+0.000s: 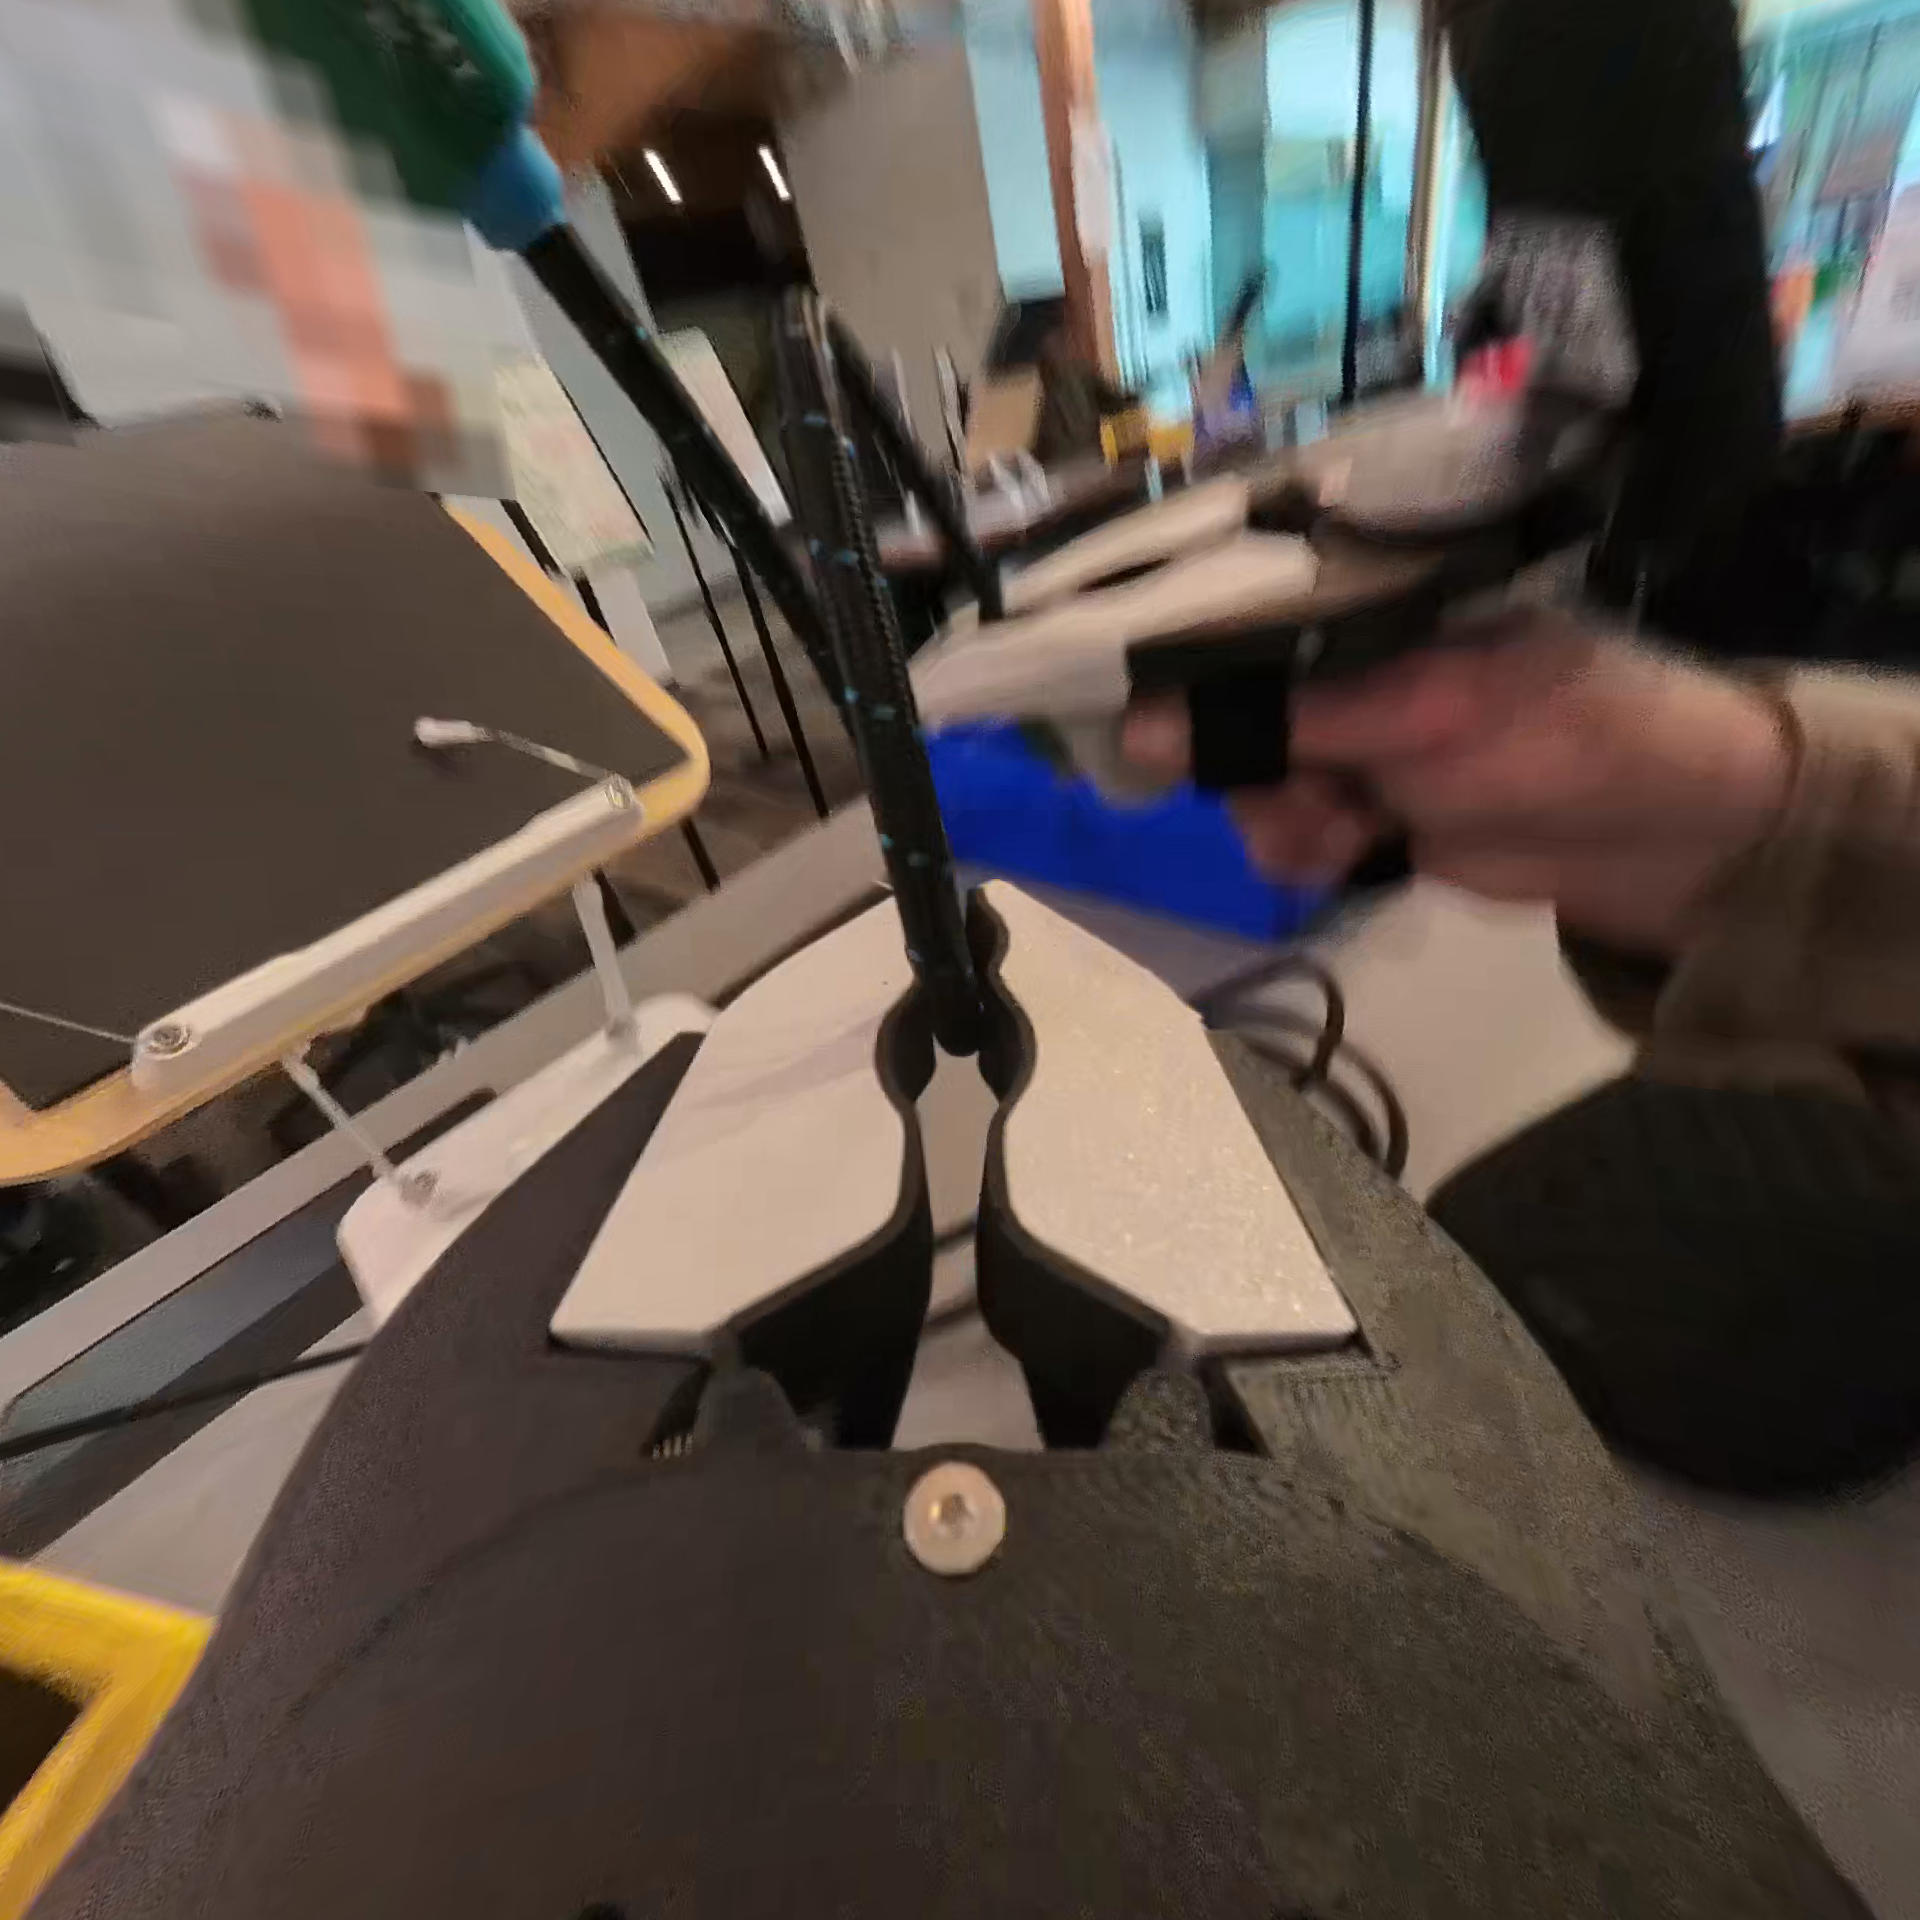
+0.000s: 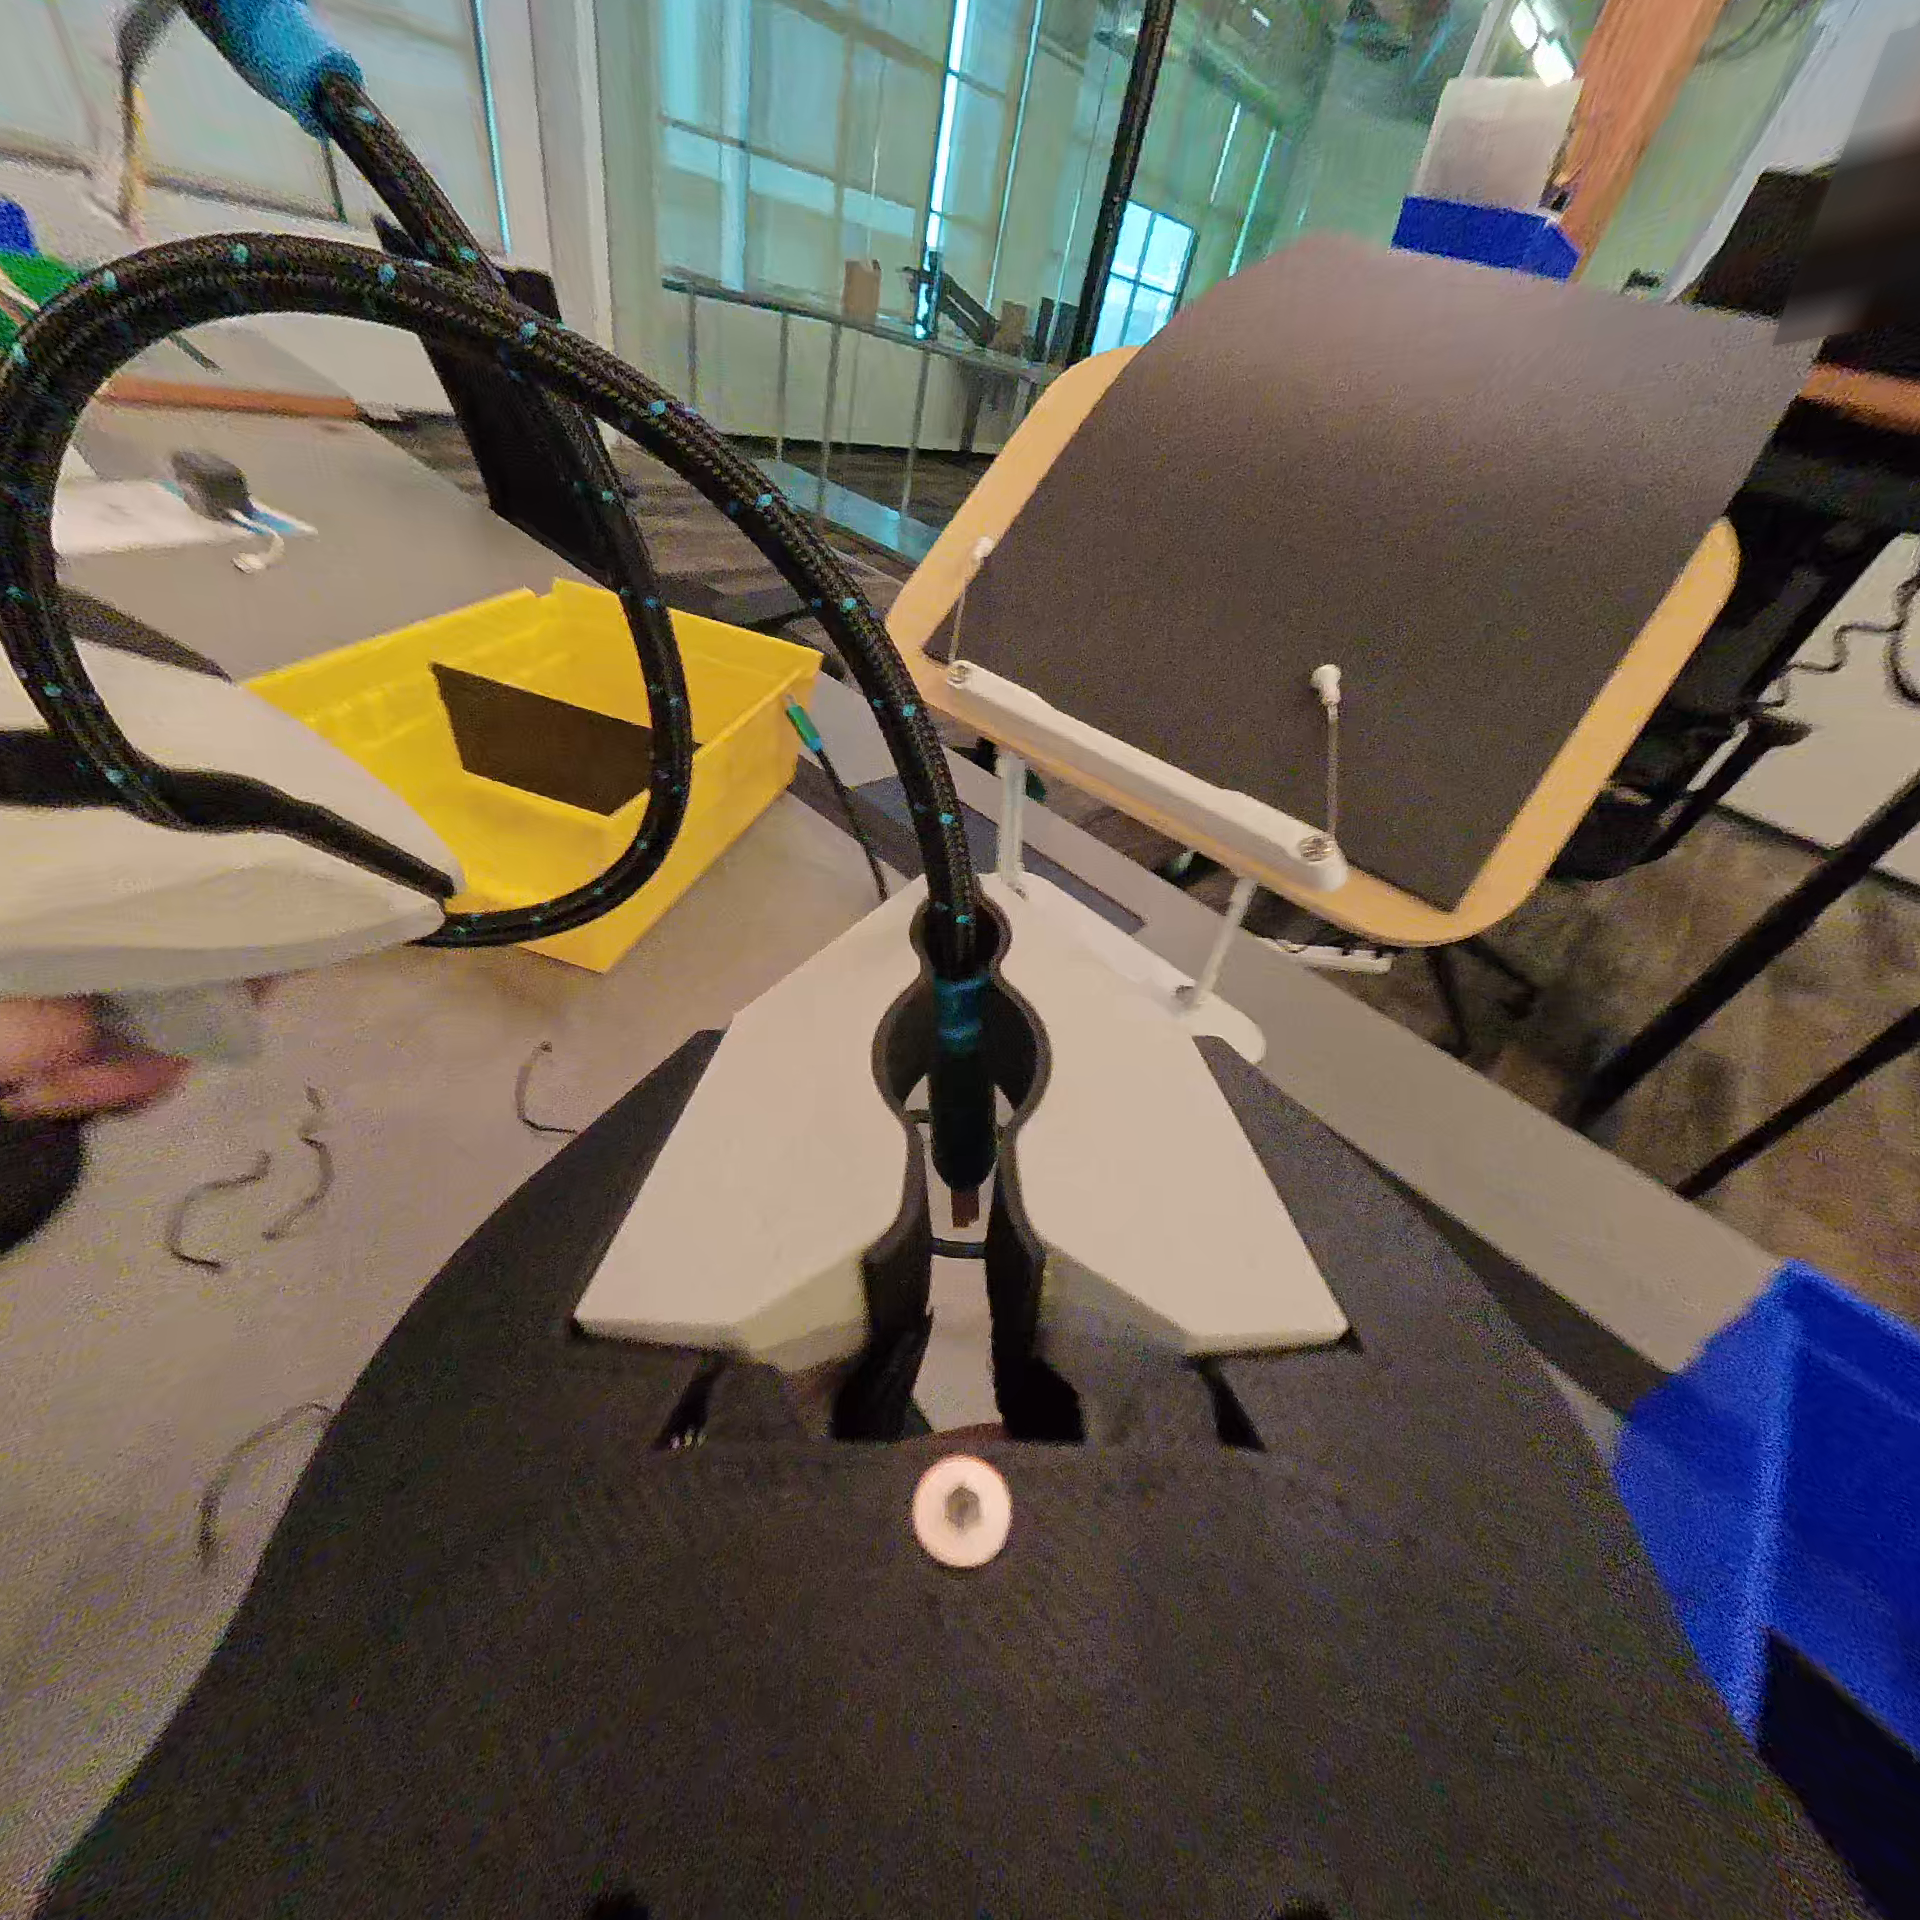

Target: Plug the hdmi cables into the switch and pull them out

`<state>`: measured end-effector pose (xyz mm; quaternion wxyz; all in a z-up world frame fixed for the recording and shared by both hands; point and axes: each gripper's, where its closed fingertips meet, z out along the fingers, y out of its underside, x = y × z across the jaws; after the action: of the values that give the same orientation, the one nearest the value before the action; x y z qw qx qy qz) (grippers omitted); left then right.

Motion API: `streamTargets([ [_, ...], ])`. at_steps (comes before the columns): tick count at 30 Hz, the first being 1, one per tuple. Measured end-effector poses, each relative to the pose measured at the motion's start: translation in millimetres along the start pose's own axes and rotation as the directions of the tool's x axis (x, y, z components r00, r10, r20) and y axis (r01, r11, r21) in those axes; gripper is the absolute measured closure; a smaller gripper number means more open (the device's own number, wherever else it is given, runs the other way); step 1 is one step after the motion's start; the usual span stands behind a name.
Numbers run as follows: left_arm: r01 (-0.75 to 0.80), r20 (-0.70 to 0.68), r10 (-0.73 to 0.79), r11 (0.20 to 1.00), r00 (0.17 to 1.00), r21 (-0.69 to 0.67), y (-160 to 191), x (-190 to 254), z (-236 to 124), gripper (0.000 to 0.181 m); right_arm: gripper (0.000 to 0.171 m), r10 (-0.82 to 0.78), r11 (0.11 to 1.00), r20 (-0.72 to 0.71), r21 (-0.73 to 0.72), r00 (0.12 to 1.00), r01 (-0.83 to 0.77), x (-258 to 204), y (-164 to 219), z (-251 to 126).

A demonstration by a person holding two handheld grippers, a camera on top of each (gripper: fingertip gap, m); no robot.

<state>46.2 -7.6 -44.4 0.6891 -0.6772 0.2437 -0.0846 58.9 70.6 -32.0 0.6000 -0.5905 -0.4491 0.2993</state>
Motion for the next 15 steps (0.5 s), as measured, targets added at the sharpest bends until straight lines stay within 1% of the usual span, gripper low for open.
streamTargets([
  [2, -0.129, -0.08, 0.115, 0.972, 0.99, -0.198, 17, -11, -9, 0.178, 0.171, -0.154, 0.988, -0.044, -0.034, 0.987, 0.152, 15, -3, -9],
  [3, -0.213, -0.117, 0.186, 0.931, 0.976, -0.296, 25, -19, -15, 0.179, 0.171, -0.225, 0.974, -0.059, -0.047, 0.973, 0.222, 21, -5, -14],
  [4, -0.319, -0.158, 0.278, 0.864, 0.947, -0.389, 34, -29, -24, 0.179, 0.171, -0.319, 0.947, -0.08, -0.075, 0.944, 0.313, 25, -6, -18],
  [6, -0.534, -0.271, 0.468, 0.638, 0.841, -0.555, 51, -53, -45, 0.178, 0.171, -0.519, 0.852, -0.102, -0.136, 0.849, 0.505, 25, -4, -28],
  [7, -0.589, -0.313, 0.515, 0.557, 0.798, -0.586, 52, -61, -53, 0.178, 0.171, -0.558, 0.827, -0.095, -0.141, 0.824, 0.544, 20, -2, -31],
  [9, -0.657, -0.41, 0.535, 0.436, 0.739, -0.616, 58, -65, -66, 0.177, 0.171, -0.577, 0.815, -0.085, -0.126, 0.812, 0.566, 10, 0, -38],
  [10, -0.685, -0.439, 0.552, 0.389, 0.709, -0.617, 60, -67, -71, 0.177, 0.171, -0.573, 0.817, -0.073, -0.123, 0.816, 0.563, 5, 3, -42],
  [11, -0.687, -0.437, 0.555, 0.396, 0.707, -0.609, 62, -67, -71, 0.178, 0.171, -0.549, 0.833, -0.064, -0.113, 0.833, 0.541, 0, 5, -45],
  [13, -0.643, -0.44, 0.476, 0.464, 0.761, -0.61, 76, -65, -76, 0.179, 0.171, -0.511, 0.857, -0.053, -0.101, 0.858, 0.505, -9, 8, -50],
  [14, -0.631, -0.411, 0.49, 0.478, 0.769, -0.611, 79, -70, -76, 0.18, 0.171, -0.491, 0.87, -0.057, -0.09, 0.869, 0.485, -12, 7, -52],
  [15, -0.624, -0.373, 0.512, 0.514, 0.774, -0.589, 78, -72, -74, 0.18, 0.171, -0.461, 0.887, -0.066, -0.071, 0.885, 0.457, -14, 4, -55],
])
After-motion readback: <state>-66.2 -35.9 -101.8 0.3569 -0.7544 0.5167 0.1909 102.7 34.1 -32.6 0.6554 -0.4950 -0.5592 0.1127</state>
